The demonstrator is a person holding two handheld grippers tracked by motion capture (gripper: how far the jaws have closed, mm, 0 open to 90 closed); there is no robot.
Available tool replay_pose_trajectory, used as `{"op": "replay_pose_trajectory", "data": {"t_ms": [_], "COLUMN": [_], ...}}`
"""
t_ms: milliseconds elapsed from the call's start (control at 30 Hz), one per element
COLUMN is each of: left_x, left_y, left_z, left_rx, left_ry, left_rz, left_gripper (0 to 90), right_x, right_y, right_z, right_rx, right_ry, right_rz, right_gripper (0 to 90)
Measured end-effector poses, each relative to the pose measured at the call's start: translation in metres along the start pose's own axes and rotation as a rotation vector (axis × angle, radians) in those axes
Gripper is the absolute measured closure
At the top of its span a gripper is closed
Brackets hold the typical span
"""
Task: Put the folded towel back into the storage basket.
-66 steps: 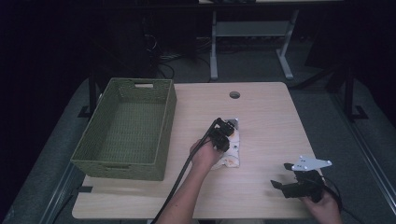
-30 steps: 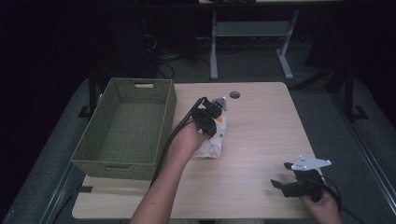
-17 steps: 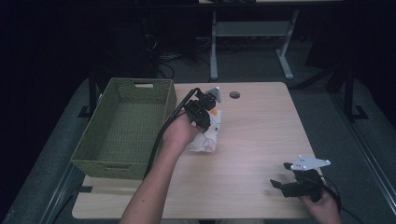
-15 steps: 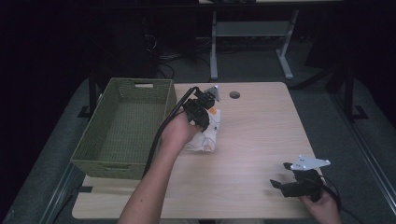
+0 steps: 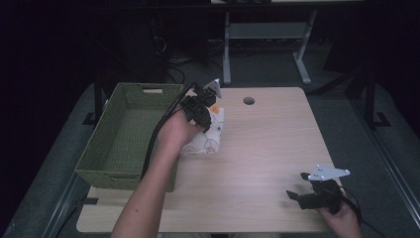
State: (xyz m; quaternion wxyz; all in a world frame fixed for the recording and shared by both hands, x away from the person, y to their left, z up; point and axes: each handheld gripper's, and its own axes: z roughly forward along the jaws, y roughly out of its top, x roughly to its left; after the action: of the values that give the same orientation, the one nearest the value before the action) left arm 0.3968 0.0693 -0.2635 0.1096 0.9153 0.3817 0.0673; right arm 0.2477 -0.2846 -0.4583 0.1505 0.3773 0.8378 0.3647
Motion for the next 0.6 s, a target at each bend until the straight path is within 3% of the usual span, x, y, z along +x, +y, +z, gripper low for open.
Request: {"op": "replay_pose_trajectory", "data": {"t_ms": [600], "left_x": [0.030], "left_y": [-0.021], "left_z": [-0.034], "left_rx": [-0.019], "left_ry": [0.023], "left_rz": [-0.058], "left_gripper": [79.5], "right_x": [-0.001], "right_y": [0.000], "right_z": [0.001], "right_rx": [0.004], "right_ry": [-0.004], "right_rz": [0.002], "right_gripper": [15.7]}}
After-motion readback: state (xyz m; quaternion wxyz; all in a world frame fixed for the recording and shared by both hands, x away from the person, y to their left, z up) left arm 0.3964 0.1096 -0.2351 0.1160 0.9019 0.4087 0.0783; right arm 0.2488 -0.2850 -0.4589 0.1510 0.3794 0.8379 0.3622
